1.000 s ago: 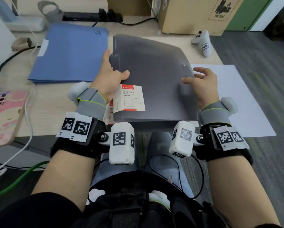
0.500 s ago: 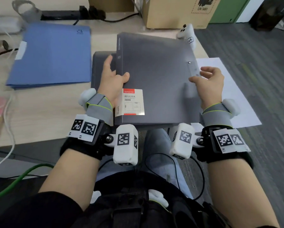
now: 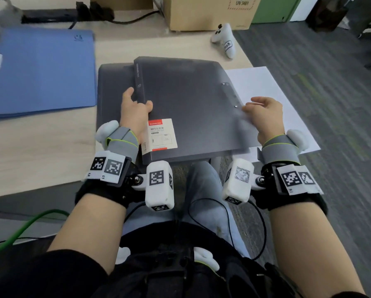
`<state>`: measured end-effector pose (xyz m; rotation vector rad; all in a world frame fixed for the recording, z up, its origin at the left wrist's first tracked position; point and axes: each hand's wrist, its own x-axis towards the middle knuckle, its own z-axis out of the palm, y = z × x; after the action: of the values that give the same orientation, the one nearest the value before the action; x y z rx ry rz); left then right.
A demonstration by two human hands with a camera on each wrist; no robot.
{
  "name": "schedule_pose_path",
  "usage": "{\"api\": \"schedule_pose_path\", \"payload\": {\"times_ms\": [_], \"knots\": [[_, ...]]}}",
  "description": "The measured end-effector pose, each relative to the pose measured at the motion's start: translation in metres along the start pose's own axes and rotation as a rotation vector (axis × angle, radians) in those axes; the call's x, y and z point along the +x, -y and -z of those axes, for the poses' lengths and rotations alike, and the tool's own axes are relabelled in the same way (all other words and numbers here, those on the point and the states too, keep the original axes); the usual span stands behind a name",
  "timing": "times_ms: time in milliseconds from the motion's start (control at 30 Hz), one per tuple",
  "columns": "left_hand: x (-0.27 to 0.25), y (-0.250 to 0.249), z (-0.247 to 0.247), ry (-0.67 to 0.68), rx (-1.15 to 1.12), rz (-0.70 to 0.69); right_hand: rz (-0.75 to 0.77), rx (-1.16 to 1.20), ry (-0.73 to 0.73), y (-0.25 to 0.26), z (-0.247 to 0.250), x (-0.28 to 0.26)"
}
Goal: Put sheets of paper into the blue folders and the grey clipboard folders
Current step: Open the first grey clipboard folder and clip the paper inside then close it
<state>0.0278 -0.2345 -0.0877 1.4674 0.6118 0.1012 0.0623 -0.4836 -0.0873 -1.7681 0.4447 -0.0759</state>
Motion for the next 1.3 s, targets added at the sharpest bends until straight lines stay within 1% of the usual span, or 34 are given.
{"api": "schedule_pose_path", "payload": {"times_ms": [67,167,367,433,533,600,667,800,833,900,933,1000,1067,1100,1167,1233,1267,1300], "knots": [[0.0,0.001,0.001,-0.014,0.031,-0.016,-0.045,0.028,-0.006,-0.005,0.004,-0.001],[0.0,0.001,0.002,-0.032,0.099,-0.04,-0.113,0.138,-0.003,-0.011,0.015,-0.005],[-0.004,-0.001,0.0,-0.021,0.121,-0.062,-0.188,0.558,-0.027,-0.014,0.025,-0.021],[-0.002,-0.001,0.001,0.006,0.147,-0.08,-0.175,0.722,-0.016,-0.013,0.023,-0.026],[-0.002,-0.003,0.001,0.04,0.208,-0.11,-0.125,0.946,0.043,-0.012,0.018,-0.03],[-0.001,-0.003,0.003,0.034,0.262,-0.125,-0.113,1.057,0.085,-0.011,0.015,-0.031],[0.001,-0.002,0.004,0.048,0.333,-0.148,-0.092,1.117,0.139,-0.007,0.01,-0.031],[0.007,-0.001,0.011,0.073,0.513,-0.142,0.016,1.164,0.226,0.005,-0.006,-0.038],[0.007,-0.002,0.013,0.087,0.528,-0.146,0.026,1.159,0.262,0.008,-0.009,-0.04],[0.004,-0.005,0.016,0.14,0.506,-0.137,0.008,1.075,0.392,0.016,-0.017,-0.04],[0.002,-0.008,0.017,0.162,0.483,-0.128,0.002,1.044,0.496,0.021,-0.022,-0.041],[-0.002,-0.014,0.022,0.193,0.43,-0.114,-0.008,0.998,0.639,0.033,-0.035,-0.044],[-0.007,-0.02,0.027,0.223,0.393,-0.105,0.006,0.944,0.599,0.041,-0.047,-0.053],[-0.011,-0.023,0.029,0.239,0.374,-0.1,0.017,0.924,0.531,0.046,-0.053,-0.058],[-0.019,-0.028,0.036,0.282,0.334,-0.082,0.019,0.882,0.481,0.057,-0.065,-0.071],[-0.026,-0.032,0.047,0.328,0.295,-0.086,0.019,0.825,0.506,0.068,-0.081,-0.08],[-0.03,-0.035,0.05,0.357,0.276,-0.092,0.043,0.776,0.504,0.075,-0.088,-0.084],[-0.034,-0.039,0.058,0.373,0.25,-0.106,0.094,0.677,0.541,0.083,-0.097,-0.091]]}}
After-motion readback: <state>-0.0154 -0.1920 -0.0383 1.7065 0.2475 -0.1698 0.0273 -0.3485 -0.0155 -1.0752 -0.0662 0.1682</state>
